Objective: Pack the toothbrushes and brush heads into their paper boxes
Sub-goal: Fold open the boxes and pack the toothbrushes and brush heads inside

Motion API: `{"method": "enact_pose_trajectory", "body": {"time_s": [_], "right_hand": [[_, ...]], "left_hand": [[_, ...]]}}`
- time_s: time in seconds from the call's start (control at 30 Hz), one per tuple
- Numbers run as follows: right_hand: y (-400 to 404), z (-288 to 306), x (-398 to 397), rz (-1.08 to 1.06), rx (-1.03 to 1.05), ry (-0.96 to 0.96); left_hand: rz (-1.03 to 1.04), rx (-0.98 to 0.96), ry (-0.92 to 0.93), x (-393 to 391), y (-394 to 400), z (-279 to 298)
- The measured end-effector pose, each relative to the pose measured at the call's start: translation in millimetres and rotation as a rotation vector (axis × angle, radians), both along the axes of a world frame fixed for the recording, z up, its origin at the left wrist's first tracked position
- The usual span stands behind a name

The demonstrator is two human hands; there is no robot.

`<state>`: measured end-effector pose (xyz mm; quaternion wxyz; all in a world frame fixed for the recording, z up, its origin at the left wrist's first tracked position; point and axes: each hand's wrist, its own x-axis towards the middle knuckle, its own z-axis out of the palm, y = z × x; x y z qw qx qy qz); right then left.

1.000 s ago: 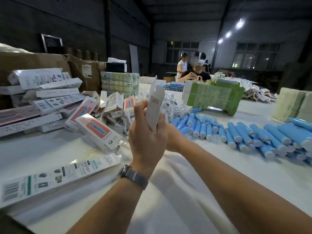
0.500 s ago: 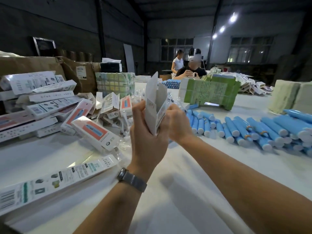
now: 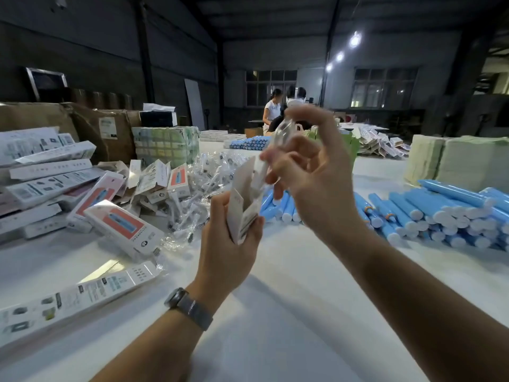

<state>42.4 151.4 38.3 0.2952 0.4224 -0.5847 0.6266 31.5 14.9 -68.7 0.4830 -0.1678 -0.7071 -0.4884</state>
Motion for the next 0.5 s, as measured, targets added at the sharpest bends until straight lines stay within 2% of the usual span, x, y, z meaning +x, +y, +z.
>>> {"method": "enact_pose_trajectory", "body": {"time_s": [0.17,0.3,0.37,0.5], "right_hand": [[0.1,-24.3,-16.0,-0.388,0.354,0.399],[2.8,-23.6,-19.3,-0.533,0.416,0.579],[7.7,-23.1,-20.9,-0.569,0.426,0.594],[22.6,-25.8,-18.4,-0.607,0.515,0.422]], "left_hand": [[-0.059,-0.031,-0.062,-1.2,3.2,-0.3],[-0.134,-0.020,-0.063,4.8,4.9,2.9],[-0.256,0.064,-0.102,7.2,8.2,4.3],[-0.552,0.186,-0.210,14.3,17.8,3.3]]}}
